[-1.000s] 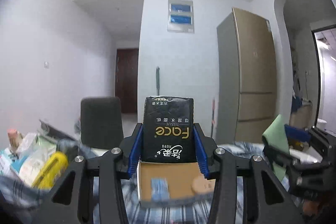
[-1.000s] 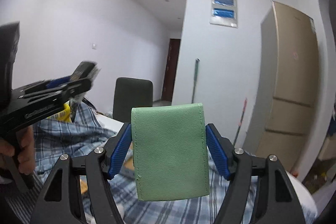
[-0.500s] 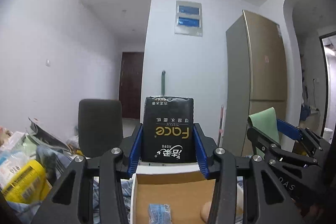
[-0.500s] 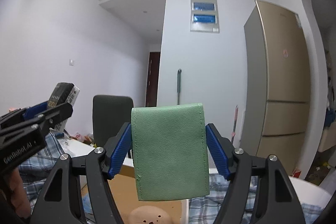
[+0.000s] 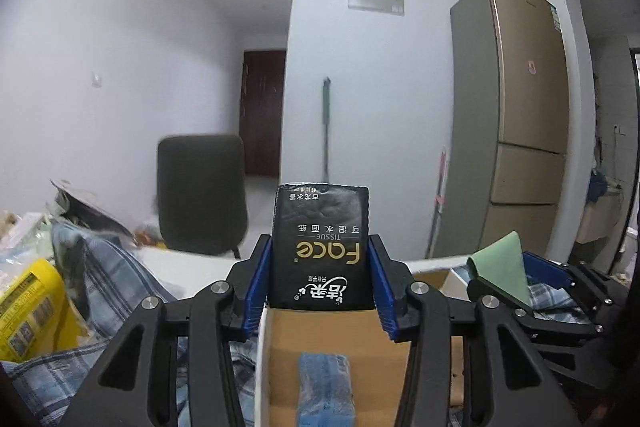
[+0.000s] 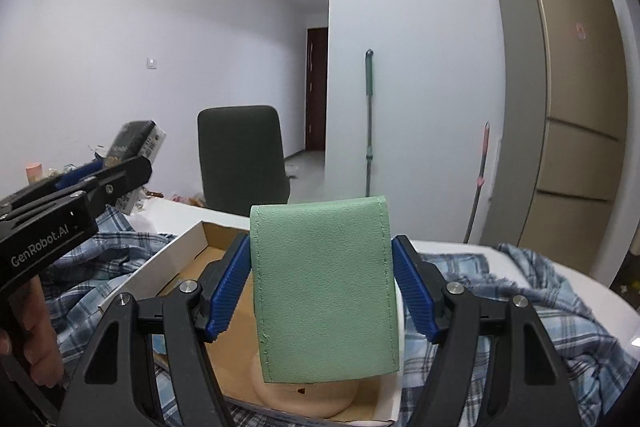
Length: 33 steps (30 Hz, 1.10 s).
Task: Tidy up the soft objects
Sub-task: 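Lower the tissue pack and green pad into the box and open both grippers, then withdraw both tools from the box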
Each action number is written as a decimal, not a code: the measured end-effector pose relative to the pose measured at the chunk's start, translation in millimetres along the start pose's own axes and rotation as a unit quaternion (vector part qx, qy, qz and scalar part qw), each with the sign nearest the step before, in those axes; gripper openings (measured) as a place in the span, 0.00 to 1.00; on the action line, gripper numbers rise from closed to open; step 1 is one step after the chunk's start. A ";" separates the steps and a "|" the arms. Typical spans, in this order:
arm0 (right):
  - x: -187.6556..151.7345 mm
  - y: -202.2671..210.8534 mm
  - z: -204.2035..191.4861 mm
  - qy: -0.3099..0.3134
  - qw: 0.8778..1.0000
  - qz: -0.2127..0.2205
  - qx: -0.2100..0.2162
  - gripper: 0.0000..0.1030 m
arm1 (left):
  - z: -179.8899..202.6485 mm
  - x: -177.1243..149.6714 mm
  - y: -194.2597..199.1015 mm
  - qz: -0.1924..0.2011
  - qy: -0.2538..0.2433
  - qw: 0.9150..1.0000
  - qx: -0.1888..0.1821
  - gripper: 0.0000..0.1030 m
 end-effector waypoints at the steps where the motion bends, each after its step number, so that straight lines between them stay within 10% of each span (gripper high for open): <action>1: 0.1 -2.8 0.5 -0.001 1.000 -0.008 0.004 0.67 | -0.1 0.6 -4.9 -0.017 0.002 1.000 0.002 0.47; 11: -8.3 -32.8 5.0 -0.028 0.995 -0.097 0.025 0.67 | 11.6 -4.3 -29.4 -0.095 -0.020 0.995 -0.006 0.48; 15: -8.1 -37.2 7.5 -0.028 0.993 -0.107 0.030 0.70 | 12.1 -4.0 -21.7 -0.075 -0.021 0.997 -0.005 0.82; 18: -7.8 -36.7 6.4 -0.029 0.994 -0.105 0.030 0.89 | 9.4 -2.6 -17.3 -0.067 -0.019 0.998 -0.002 0.82; 33: 10.9 -19.8 15.4 -0.046 0.995 -0.085 0.017 0.90 | -13.9 19.5 3.9 -0.058 0.028 0.998 0.021 0.82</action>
Point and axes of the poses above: each gripper's, at about its wrist camera, not at the fingertips, and y roughly against the way its jaws point, z to its right, x to its top, the point moved 1 cm from there along -y, roughly the way its jaws point, and after that the axes turned 7 degrees about -z, right-handed, at the moved point
